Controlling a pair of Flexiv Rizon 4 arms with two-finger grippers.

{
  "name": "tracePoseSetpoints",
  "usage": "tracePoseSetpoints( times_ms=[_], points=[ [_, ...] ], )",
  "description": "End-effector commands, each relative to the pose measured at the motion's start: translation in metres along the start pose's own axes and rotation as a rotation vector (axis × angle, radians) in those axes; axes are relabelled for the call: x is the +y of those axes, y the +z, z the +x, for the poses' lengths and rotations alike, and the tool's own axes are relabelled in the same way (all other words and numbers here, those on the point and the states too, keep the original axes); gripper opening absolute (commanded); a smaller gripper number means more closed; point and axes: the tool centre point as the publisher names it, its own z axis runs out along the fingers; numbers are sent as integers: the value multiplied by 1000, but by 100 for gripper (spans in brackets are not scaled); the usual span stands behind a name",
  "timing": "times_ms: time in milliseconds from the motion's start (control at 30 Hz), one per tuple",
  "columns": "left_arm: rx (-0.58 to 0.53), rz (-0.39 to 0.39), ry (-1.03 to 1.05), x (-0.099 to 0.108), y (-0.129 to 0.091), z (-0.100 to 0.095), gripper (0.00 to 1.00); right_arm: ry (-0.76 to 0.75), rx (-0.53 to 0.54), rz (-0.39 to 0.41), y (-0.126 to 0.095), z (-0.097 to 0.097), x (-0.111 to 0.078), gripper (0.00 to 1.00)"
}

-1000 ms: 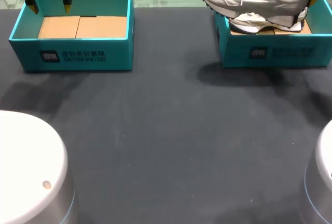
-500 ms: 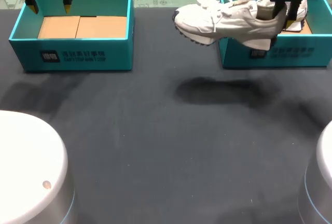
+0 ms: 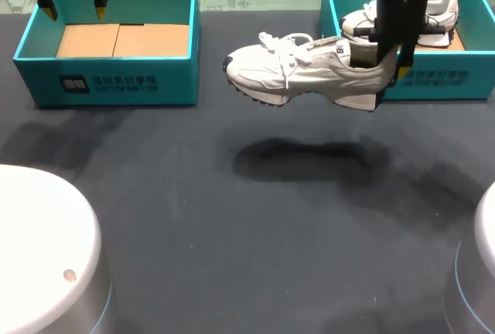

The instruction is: Take the shoe out of the shoebox, open the shoe tongue, remove and reinsert the insole, then place the shoe into the shoebox

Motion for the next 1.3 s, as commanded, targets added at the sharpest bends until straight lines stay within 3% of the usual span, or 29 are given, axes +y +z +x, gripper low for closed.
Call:
tracePoseSetpoints(
  times_ms=[33,167,500,767,1133,1300],
  points=[
    [-1,0,0,0,0,0,100,-1,5,0,-1,-2,0,0],
    [-1,0,0,0,0,0,100,-1,5,0,-1,-2,0,0],
    [-1,0,0,0,0,0,100,4,-53,-5,24,54,-62,0],
    [-1,0,0,0,0,0,100,-22,-50,33,45,96,-91,0],
    [-1,0,0,0,0,0,100,-22,-50,33,45,96,-91,0],
    [-1,0,0,0,0,0,100,-67,-72,-3,68,113,-107,0]
  ],
)
